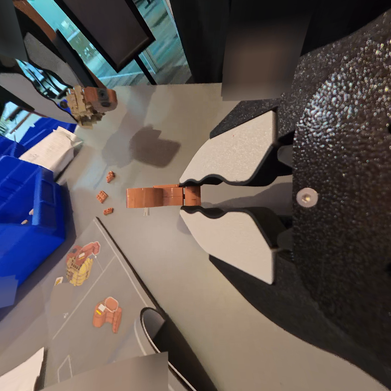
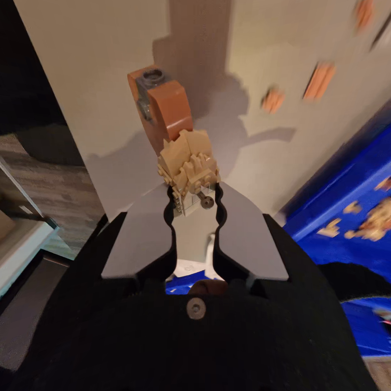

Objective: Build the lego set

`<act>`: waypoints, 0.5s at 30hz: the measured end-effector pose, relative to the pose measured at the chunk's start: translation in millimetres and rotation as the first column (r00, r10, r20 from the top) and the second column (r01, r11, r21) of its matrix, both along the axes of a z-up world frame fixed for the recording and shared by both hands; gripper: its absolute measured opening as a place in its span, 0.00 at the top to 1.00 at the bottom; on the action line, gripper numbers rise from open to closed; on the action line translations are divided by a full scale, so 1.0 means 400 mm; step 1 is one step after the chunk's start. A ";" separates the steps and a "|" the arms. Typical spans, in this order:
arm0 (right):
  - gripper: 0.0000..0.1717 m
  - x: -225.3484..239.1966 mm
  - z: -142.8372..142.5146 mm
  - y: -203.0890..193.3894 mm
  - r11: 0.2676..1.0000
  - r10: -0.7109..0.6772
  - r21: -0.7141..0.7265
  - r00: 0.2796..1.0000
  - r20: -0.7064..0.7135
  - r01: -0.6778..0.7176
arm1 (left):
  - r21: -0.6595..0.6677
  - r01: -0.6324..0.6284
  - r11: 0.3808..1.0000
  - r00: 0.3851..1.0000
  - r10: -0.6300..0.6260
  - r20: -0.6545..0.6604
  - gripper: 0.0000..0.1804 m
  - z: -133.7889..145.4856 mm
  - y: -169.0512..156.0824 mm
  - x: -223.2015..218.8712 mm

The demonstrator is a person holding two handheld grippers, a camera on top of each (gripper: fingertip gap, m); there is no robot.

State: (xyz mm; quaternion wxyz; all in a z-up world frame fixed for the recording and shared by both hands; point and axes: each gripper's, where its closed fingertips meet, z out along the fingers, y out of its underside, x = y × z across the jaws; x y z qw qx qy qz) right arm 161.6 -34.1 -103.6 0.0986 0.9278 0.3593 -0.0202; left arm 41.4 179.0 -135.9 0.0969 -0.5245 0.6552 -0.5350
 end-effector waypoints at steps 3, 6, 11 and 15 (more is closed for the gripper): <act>0.79 -0.066 -0.015 0.138 0.998 0.057 -0.009 0.998 0.016 -0.057 | 0.032 -0.021 0.999 1.000 0.022 -0.012 0.91 -0.009 0.026 -0.018; 0.79 -0.098 -0.029 0.246 1.000 0.017 0.010 0.999 0.043 -0.017 | 0.067 -0.054 0.996 0.998 0.054 -0.010 0.91 -0.010 0.058 -0.030; 0.79 -0.117 -0.072 0.325 0.991 -0.132 0.005 0.989 0.061 0.132 | 0.098 -0.074 0.992 0.997 0.075 -0.009 0.91 -0.011 0.081 -0.044; 0.79 -0.148 -0.106 0.332 0.967 -0.252 -0.035 0.968 -0.014 0.252 | 0.133 -0.060 0.989 0.998 0.060 -0.001 0.91 -0.011 0.074 -0.047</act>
